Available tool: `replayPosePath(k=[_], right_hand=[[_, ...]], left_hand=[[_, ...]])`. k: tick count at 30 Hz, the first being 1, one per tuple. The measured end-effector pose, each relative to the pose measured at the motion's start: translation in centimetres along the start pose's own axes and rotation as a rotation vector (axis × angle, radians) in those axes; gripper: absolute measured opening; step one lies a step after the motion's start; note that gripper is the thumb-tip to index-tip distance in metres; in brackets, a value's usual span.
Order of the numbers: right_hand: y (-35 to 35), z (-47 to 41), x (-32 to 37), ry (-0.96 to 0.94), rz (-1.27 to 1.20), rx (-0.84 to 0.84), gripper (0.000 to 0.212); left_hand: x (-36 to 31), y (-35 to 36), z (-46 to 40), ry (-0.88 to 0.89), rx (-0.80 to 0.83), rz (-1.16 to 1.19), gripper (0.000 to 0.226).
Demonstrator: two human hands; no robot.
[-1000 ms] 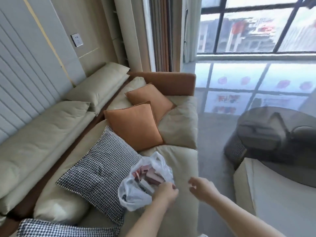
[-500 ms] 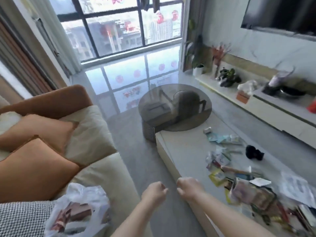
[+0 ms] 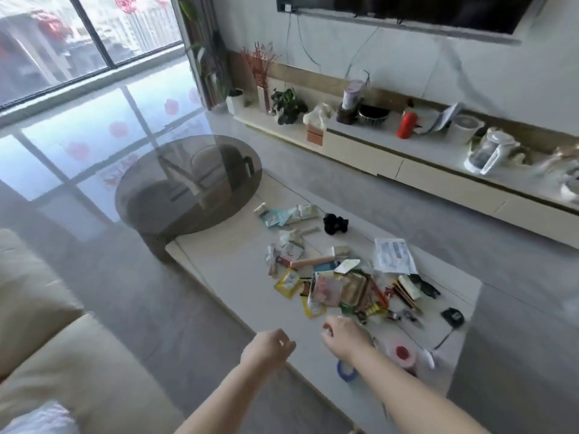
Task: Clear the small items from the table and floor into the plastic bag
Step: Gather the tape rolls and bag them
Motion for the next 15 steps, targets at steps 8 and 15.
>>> replayPosePath(k=[8,15], right_hand=[[-1.9,1.6,-13.5,0.127,-0.047,-0.013,0.031],[-0.4,2.3,-24.4,0.296,-0.157,-0.038,0.026]], left_hand=[[-9.3,8.5,-1.3,0.021,0.103,-0.041,0.033],[-14.1,15.7,-2.7,0.045,0.215,-0.120,0.031]])
Point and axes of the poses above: each hand's wrist, its own z-axis away from the middle knuckle, its own y-axis out of the palm, x = y × z, the point moved 9 cm from there along -z, towards the middle knuckle, and after that the axes turned 2 degrees about -x, right-handed, at the moved point
